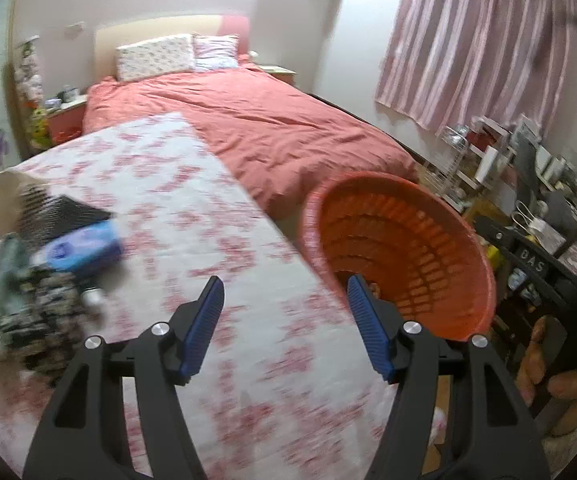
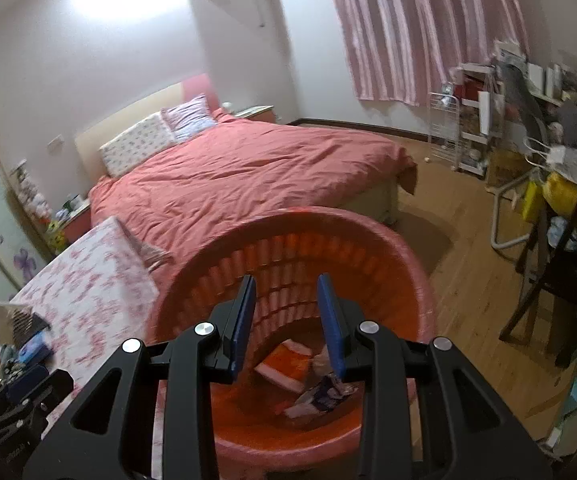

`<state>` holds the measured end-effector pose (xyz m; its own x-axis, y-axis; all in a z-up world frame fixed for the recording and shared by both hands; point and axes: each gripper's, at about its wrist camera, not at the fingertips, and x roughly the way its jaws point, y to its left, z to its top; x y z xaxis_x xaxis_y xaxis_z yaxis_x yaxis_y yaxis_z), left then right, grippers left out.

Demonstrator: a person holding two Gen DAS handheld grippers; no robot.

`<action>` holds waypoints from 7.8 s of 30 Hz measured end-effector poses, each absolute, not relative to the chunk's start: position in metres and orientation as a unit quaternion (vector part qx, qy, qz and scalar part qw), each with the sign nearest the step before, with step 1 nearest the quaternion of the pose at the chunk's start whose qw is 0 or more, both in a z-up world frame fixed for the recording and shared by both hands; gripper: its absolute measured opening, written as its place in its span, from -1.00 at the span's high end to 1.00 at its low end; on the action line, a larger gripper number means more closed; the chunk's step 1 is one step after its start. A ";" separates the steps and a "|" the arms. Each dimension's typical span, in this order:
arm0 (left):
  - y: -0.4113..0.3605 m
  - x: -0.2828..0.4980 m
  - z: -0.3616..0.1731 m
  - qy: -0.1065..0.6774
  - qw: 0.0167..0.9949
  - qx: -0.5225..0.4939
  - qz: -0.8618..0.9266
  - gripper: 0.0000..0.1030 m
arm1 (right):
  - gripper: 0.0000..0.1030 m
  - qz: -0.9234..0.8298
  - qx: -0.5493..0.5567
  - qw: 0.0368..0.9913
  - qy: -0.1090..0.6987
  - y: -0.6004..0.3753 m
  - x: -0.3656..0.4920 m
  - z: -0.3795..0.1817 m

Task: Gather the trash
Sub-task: 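Move both tools back toward the remaining items on the bed, then grasp the black floral cloth with the right tool while the left tool reaches the snack wrapper, then lift the snack wrapper with the left tool while the right tool carries the floral cloth toward the basket, then release the snack wrapper and floral cloth into the orange basket with both tools, then move both tools back over the bed toward the remaining items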

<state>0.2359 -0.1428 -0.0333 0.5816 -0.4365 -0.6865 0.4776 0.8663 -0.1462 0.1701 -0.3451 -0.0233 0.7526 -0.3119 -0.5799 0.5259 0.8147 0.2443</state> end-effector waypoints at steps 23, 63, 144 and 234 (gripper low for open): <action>0.118 0.225 -0.015 0.359 0.930 -0.076 -0.004 -0.41 | 0.06 -0.010 0.116 0.935 0.336 -0.155 0.221 -0.011; 0.145 0.246 -0.051 0.413 0.898 -0.146 -0.030 -0.36 | 0.77 0.052 0.072 0.920 0.383 -0.086 0.244 -0.044; 0.082 0.191 0.025 0.350 0.913 -0.148 -0.152 0.97 | 0.77 -0.012 0.074 0.963 0.258 -0.165 0.170 0.017; 0.071 0.257 -0.027 0.376 0.925 -0.037 -0.039 -0.66 | -0.03 -0.040 0.139 0.946 0.290 -0.224 0.204 0.007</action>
<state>0.2574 0.0711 -0.0269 0.7140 -0.0998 -0.6930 0.0438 0.9942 -0.0981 0.2040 -0.2241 0.0073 0.8285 0.0061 -0.5600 0.1558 0.9580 0.2409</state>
